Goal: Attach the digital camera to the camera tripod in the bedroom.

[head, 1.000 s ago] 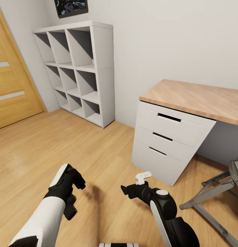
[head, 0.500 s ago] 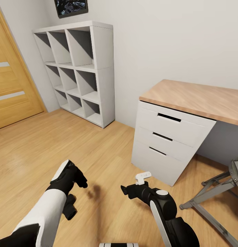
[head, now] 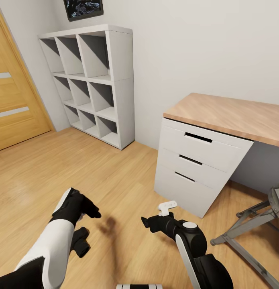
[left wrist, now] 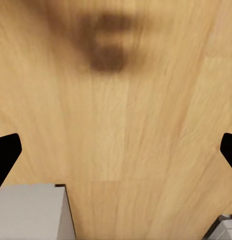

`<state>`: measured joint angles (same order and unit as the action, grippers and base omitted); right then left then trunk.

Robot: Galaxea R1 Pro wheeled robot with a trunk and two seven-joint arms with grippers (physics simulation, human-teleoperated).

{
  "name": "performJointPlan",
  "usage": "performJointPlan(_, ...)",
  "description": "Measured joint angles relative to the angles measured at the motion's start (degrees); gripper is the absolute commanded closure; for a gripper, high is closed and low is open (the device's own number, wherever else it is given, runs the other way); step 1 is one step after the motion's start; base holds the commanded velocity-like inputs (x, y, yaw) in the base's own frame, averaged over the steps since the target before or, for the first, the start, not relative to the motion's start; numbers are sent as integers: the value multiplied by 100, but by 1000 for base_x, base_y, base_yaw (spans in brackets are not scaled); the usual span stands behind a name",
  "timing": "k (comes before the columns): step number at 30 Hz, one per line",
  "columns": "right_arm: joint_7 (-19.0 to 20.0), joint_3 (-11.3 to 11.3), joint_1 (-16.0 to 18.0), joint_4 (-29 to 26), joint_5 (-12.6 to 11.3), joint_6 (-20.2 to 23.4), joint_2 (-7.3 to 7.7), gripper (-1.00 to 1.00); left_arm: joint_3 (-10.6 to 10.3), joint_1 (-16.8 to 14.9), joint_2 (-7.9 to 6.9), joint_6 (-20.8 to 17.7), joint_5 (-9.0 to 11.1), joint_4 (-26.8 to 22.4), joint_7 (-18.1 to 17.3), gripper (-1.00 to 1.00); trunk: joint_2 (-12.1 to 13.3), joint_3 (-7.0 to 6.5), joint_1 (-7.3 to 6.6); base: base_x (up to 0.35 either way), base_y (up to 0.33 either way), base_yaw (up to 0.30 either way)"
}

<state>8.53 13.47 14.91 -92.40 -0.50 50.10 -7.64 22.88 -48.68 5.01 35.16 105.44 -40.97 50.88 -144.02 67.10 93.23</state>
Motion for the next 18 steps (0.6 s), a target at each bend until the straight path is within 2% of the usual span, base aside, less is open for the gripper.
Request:
performJointPlan(5,0,-46,15,0,1,5,-7,-100,172,-8,30,-5,8,-39,-19,-100,0,0,0,0,0,0)
performJointPlan(9,0,-66,28,0,-1,7,-8,-100,219,-12,53,-10,34,-149,-22,-100,0,0,0,0,0,0)
performJointPlan(18,0,-70,31,0,-2,7,-13,-100,270,18,33,-7,353,-451,-48,-100,0,0,0,0,0,0)
